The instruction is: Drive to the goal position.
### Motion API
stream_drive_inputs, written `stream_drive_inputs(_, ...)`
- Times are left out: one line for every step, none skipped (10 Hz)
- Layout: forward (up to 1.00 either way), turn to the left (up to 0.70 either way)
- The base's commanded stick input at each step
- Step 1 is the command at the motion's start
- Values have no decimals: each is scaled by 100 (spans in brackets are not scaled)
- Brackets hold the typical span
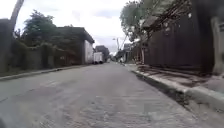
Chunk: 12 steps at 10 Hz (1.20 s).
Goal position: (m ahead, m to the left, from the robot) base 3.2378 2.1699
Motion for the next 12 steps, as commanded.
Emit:
stream_drive_inputs(100, 6)
stream_drive_inputs(100, 6)
stream_drive_inputs(100, 6)
stream_drive_inputs(100, 6)
stream_drive_inputs(100, 6)
stream_drive_inputs(100, 6)
stream_drive_inputs(100, 6)
stream_drive_inputs(100, 6)
stream_drive_inputs(100, 6)
stream_drive_inputs(100, 6)
stream_drive_inputs(100, 6)
stream_drive_inputs(100, 6)
